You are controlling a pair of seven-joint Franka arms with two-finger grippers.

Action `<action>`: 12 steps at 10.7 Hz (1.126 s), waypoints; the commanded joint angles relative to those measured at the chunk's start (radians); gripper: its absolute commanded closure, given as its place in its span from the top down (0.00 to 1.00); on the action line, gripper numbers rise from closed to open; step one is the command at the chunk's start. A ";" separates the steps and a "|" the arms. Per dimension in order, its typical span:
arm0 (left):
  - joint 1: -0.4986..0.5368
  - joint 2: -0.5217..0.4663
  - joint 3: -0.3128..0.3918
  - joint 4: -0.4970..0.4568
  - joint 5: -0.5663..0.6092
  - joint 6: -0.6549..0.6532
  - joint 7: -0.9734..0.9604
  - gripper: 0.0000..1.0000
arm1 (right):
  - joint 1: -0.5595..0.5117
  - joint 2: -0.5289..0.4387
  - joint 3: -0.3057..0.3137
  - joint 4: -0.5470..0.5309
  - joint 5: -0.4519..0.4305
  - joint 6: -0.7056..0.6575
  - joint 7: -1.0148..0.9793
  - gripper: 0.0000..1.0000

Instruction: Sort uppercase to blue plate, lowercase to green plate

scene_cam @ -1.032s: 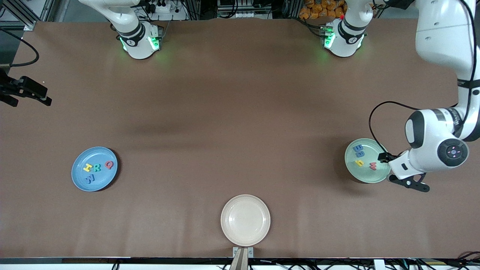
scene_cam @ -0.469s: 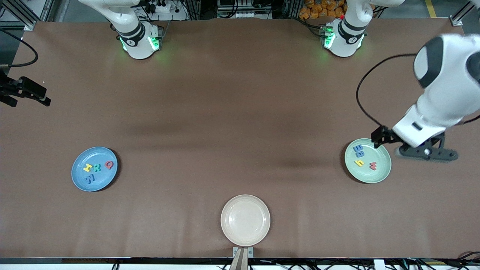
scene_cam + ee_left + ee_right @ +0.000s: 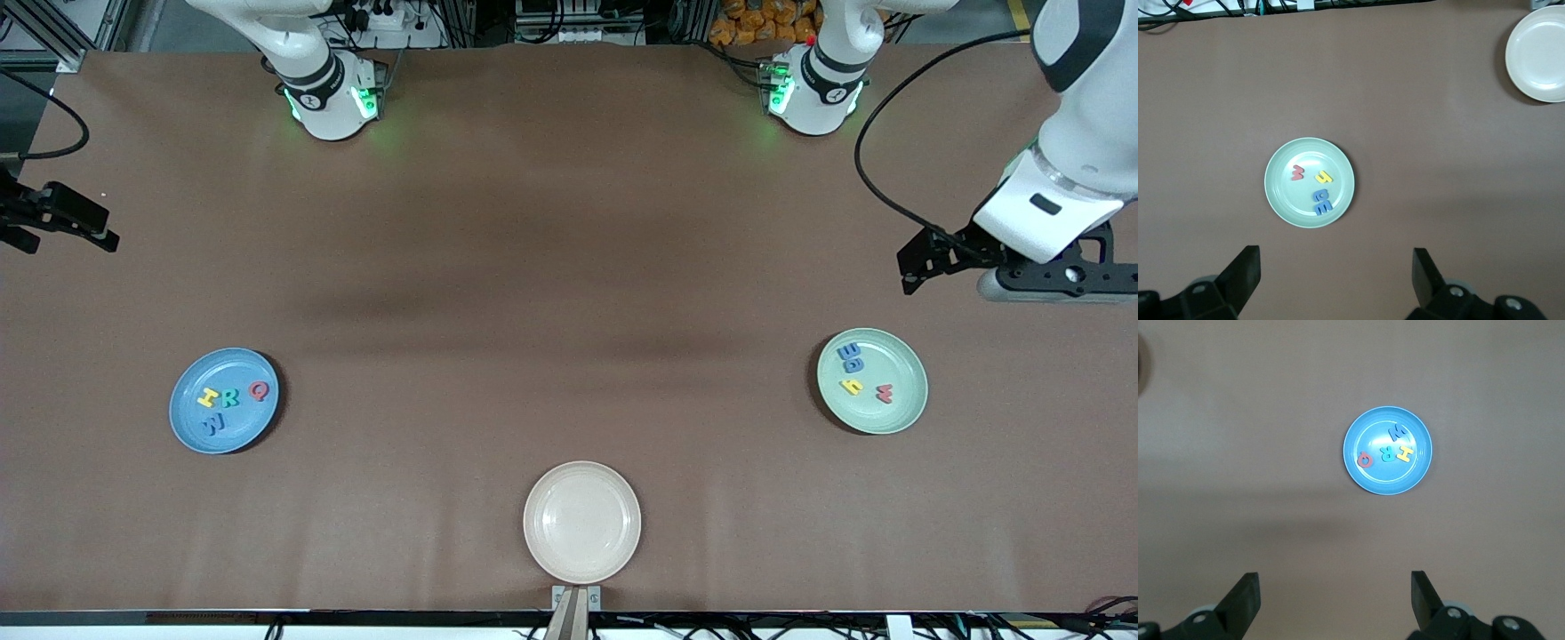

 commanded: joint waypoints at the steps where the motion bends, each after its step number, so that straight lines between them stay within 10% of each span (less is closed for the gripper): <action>1: 0.052 -0.015 -0.039 0.029 -0.004 -0.052 -0.013 1.00 | -0.015 -0.006 0.011 0.001 -0.008 -0.002 -0.007 1.00; 12: 0.041 -0.036 0.016 0.035 -0.023 -0.099 0.028 1.00 | -0.016 -0.006 0.009 0.001 -0.008 -0.002 -0.007 1.00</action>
